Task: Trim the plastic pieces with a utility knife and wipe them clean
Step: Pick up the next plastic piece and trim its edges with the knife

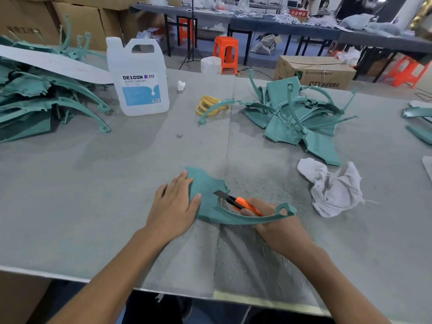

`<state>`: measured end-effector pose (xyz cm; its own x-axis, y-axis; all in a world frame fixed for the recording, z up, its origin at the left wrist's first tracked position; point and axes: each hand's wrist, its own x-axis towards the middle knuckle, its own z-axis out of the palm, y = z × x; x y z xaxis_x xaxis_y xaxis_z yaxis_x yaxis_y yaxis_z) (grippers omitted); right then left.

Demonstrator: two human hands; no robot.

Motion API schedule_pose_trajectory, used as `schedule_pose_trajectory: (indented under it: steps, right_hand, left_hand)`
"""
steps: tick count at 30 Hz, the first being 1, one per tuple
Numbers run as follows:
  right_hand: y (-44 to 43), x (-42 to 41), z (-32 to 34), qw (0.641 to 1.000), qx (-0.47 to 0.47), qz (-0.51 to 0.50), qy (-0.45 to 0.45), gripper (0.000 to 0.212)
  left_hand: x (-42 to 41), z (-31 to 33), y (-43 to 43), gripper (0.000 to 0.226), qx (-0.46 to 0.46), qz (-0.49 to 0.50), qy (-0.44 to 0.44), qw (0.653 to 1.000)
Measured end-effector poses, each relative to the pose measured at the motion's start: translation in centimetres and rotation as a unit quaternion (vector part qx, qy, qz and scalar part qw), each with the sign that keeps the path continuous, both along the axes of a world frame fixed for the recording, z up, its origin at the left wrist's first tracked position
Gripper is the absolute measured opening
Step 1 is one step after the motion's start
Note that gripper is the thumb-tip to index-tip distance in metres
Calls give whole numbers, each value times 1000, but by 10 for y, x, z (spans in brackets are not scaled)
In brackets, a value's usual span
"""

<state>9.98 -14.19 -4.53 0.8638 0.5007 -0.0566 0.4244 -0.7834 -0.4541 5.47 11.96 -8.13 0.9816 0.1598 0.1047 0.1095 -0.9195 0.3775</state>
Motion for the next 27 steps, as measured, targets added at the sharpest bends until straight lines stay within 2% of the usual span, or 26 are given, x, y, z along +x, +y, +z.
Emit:
schedule_pose_trajectory:
  steps: [2, 8, 14, 27]
  right_hand:
    - [-1, 3, -4, 1000, 7, -17, 1, 16]
    - [0, 2, -6, 998, 43, -35, -14, 20]
    - [2, -3, 0, 999, -11, -15, -29, 16]
    - [7, -1, -1, 998, -6, -51, -37, 23]
  left_hand:
    - [-1, 1, 0, 57, 0, -2, 2, 1000]
    - [-1, 2, -1, 56, 6, -1, 1, 1000]
    - [-2, 2, -1, 56, 13, -3, 0, 1000]
    - [-2, 1, -1, 57, 6, -2, -1, 1000]
